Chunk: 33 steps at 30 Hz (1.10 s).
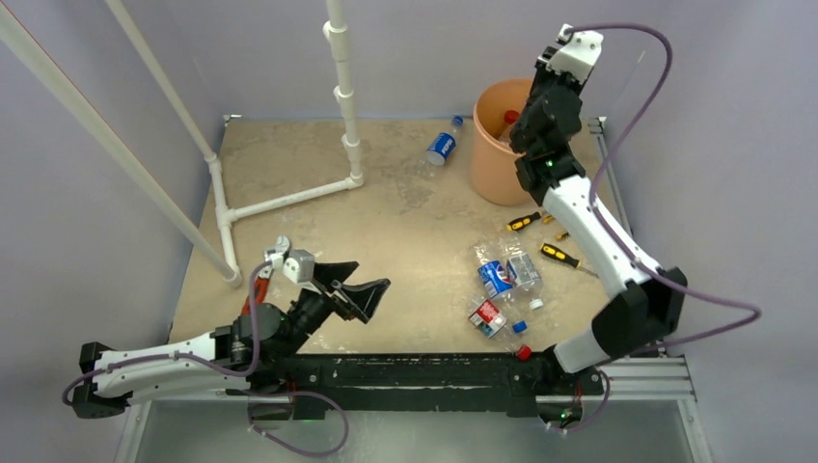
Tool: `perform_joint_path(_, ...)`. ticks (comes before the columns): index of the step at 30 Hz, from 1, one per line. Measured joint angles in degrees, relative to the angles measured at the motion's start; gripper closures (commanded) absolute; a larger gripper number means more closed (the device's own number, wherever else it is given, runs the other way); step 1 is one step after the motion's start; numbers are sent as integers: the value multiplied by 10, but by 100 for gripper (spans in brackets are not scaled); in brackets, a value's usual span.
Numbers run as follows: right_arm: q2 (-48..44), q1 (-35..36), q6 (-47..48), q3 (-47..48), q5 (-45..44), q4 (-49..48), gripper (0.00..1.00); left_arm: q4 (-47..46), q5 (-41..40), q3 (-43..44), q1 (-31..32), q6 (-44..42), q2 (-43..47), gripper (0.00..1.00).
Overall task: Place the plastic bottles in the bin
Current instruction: Place the plastic bottle in the trash bin.
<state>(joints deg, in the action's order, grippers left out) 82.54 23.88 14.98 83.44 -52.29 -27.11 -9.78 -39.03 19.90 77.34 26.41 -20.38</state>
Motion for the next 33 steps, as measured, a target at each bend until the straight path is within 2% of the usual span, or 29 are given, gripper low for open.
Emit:
perform_joint_path(5, 101, -60, -15, 51, 0, 3, 100, 9, 15, -1, 0, 25, -39, 3)
perform_joint_path(11, 134, -113, -40, 56, 14, 15, 100, 0, 22, -22, 0, 40, -42, 3)
perform_joint_path(16, 137, -115, -85, 31, 43, 29, 100, -27, 28, -43, 0, 40, -57, 3)
perform_joint_path(23, 157, -114, -149, -18, 87, 80, 100, -52, 50, -44, 0, 45, -128, 4)
perform_joint_path(33, 166, -110, -187, -72, 154, 114, 100, -71, 77, -44, 0, 59, -192, 5)
